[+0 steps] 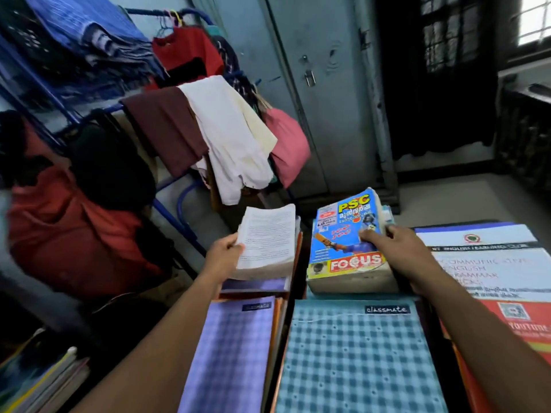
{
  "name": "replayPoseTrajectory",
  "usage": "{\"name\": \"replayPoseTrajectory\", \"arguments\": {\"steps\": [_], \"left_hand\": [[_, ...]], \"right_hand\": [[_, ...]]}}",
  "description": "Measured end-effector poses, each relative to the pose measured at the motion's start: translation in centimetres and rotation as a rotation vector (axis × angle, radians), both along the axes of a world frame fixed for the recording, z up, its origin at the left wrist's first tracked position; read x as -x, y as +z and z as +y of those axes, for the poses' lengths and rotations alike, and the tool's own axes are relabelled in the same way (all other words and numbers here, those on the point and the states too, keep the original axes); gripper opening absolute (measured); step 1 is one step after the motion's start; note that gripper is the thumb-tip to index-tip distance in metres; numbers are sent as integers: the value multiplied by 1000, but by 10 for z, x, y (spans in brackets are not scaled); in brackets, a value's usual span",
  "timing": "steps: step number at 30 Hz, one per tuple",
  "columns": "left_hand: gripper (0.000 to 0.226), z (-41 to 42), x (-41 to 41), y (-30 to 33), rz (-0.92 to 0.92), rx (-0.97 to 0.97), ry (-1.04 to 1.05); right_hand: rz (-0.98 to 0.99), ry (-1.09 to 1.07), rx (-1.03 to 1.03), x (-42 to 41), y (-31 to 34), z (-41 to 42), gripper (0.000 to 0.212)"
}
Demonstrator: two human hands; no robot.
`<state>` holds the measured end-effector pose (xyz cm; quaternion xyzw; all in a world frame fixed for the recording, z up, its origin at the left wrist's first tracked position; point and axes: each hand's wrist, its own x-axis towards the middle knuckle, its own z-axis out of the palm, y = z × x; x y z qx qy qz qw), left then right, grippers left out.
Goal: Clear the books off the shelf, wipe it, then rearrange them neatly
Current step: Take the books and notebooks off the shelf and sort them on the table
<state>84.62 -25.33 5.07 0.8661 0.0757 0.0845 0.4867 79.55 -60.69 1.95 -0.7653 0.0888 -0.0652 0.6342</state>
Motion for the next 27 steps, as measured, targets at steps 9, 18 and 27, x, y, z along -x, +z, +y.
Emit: {"name": "replayPoseTrajectory", "arguments": {"steps": [9,18,27], "left_hand": [[48,7,18,-8,-24,-366,-57],[52,16,21,-8,34,-402,-96],[76,-15,83,4,-43,-471,-89]], "right_hand": [[-15,-132,725,12,16,13,49],[-518,40,735,16,10,19,53],[-395,16,866,13,6,15,55]]}}
